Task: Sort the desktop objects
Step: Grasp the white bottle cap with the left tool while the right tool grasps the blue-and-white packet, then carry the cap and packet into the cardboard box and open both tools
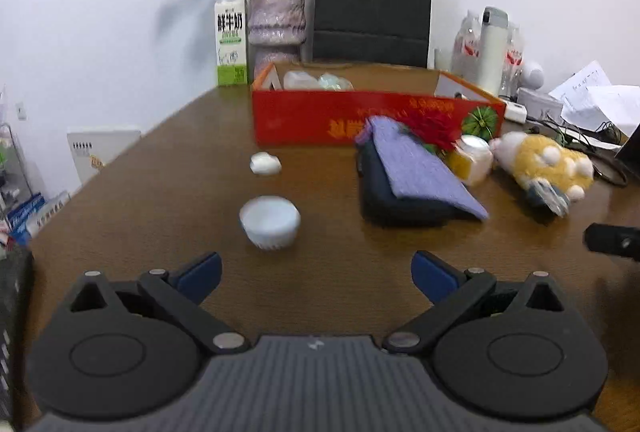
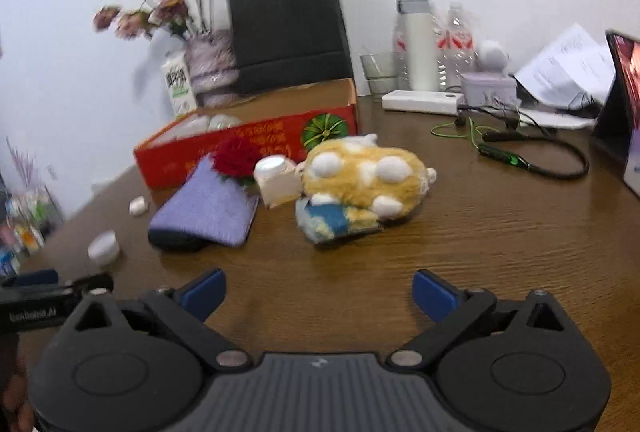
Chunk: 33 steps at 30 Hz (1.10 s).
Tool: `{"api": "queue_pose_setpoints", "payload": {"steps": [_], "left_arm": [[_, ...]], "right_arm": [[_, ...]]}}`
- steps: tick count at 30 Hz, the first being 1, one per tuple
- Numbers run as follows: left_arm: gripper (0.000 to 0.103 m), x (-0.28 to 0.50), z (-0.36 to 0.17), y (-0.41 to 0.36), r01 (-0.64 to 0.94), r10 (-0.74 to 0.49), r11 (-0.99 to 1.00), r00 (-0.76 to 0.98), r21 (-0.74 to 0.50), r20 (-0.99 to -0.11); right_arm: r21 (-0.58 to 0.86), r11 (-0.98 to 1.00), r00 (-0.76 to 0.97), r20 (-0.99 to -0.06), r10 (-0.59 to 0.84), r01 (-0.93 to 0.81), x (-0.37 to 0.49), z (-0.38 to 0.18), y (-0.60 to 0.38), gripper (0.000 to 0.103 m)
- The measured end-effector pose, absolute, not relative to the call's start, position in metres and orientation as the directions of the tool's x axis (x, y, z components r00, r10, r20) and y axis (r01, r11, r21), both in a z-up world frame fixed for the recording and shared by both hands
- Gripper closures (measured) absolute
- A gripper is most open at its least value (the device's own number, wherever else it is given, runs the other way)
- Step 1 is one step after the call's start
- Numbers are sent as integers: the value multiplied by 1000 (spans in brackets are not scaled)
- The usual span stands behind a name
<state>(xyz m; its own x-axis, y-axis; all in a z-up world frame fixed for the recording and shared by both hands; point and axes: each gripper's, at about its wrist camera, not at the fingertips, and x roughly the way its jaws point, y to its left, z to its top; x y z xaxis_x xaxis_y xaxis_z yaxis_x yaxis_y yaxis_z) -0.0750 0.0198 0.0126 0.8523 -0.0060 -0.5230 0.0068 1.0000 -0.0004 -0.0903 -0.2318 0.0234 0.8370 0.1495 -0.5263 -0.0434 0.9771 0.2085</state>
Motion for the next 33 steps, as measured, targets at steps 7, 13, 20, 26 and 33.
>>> {"api": "queue_pose_setpoints", "payload": {"steps": [7, 13, 20, 26, 33], "left_arm": [[17, -34, 11, 50, -42, 3, 998, 817, -55, -576], [62, -13, 4, 47, -34, -15, 997, 787, -67, -617], [62, -41, 12, 37, 8, -67, 995, 797, -100, -600], [62, -76, 32, 10, 119, -154, 988, 817, -98, -556], [62, -101, 54, -9, 186, -201, 979, 846, -80, -493]], "right_arm": [[39, 994, 832, -545, 105, -100, -49, 28, -213, 36], [-69, 995, 807, -590, 16, -71, -15, 14, -199, 73], [25, 993, 786, -609, 105, -113, -51, 18, -200, 92], [248, 930, 757, -541, 366, -271, -104, 43, -203, 95], [203, 937, 811, -471, 348, -284, -132, 72, -196, 95]]}}
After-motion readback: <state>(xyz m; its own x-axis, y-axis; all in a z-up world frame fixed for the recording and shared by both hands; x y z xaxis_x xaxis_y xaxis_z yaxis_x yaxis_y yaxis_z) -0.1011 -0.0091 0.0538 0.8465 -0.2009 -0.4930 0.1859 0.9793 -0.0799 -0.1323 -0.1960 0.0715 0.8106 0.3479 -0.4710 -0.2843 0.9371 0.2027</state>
